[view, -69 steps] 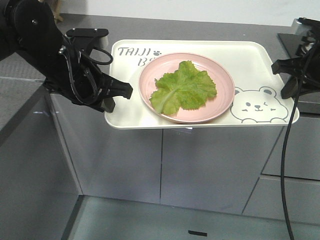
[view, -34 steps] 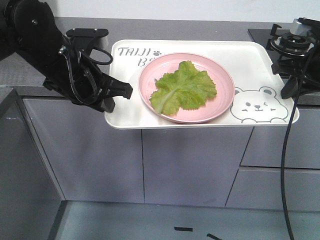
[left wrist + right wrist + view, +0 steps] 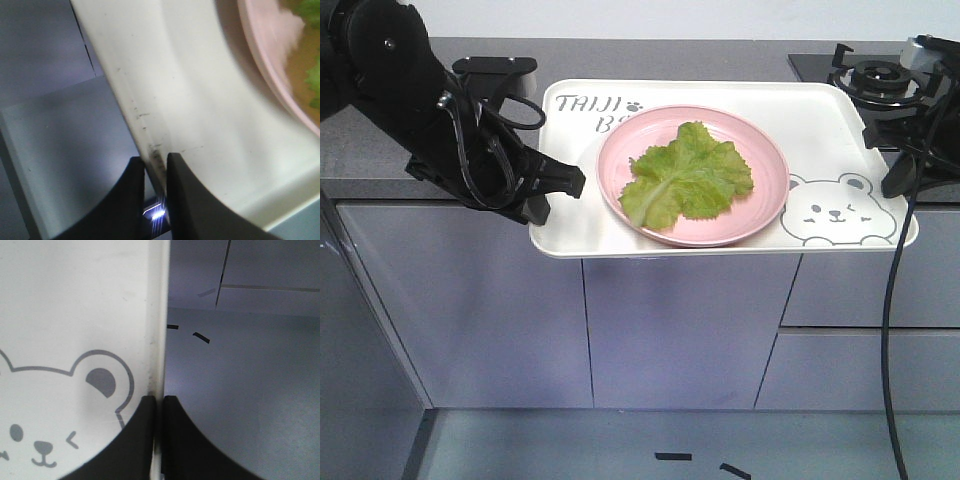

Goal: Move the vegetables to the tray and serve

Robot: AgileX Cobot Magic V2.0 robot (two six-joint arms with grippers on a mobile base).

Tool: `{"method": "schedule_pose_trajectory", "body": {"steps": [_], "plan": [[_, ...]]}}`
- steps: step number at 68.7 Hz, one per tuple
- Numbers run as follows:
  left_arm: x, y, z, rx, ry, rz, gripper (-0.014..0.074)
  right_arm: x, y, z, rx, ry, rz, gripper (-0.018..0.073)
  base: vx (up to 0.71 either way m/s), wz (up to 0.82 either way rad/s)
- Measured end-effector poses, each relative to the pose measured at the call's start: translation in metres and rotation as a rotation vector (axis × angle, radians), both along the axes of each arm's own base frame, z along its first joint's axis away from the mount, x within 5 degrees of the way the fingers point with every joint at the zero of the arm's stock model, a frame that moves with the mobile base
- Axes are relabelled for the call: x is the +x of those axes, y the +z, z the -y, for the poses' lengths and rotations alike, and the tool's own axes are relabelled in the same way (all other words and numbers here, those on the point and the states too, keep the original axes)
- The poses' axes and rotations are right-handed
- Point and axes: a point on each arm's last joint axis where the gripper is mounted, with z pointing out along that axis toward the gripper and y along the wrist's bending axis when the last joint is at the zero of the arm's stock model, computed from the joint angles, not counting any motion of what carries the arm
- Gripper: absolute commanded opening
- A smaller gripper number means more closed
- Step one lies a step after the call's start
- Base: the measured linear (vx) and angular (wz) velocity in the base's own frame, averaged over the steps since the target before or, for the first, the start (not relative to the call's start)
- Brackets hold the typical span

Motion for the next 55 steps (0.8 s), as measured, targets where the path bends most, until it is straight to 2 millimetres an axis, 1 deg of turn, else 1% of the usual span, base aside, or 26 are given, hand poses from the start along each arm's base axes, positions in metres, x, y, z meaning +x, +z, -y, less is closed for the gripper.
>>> {"method": "schedule_pose_trajectory", "body": {"steps": [55], "plan": [[-0.0005, 0.0000, 0.0010, 0.001, -0.003, 0.000, -0.0006, -0.0001, -0.0004, 0.0002, -0.003, 0.000, -0.002, -0.0006, 0.05, -0.12]]}}
